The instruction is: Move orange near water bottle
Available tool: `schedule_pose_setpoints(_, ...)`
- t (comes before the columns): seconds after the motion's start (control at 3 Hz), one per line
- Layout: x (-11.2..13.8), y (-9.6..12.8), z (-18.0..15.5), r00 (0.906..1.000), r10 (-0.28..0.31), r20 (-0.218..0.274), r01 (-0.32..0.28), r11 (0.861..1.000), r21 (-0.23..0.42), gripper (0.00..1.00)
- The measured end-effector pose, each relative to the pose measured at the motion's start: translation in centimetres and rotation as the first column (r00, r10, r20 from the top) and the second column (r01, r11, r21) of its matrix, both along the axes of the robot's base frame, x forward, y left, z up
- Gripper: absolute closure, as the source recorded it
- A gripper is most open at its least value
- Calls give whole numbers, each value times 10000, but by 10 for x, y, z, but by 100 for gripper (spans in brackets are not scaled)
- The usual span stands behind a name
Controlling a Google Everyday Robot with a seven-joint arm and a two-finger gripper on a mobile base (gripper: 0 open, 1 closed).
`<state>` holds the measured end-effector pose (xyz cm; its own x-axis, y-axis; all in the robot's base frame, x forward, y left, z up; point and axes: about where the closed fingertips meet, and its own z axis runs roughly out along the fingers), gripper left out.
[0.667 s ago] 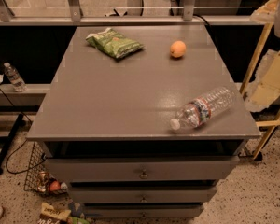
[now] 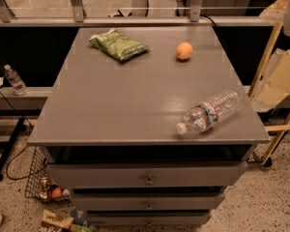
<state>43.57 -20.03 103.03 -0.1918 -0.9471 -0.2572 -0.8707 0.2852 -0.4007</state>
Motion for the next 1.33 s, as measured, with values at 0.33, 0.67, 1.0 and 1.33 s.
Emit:
schedule_pose_setpoints(0.33,42,-11,0,9945,-1040,92,1024,9891,1059,0)
schedule_pose_setpoints(0.67,92,-15,-7,9809,-1938,176,1861,9608,2055,0)
schedule_pose_setpoints(1.0,135,-13,-27,9709,-2367,371,2226,9486,2250,0)
schedule_pose_setpoints(1.33,174,-22,-49,9516,-3034,503,2799,9222,2668,0)
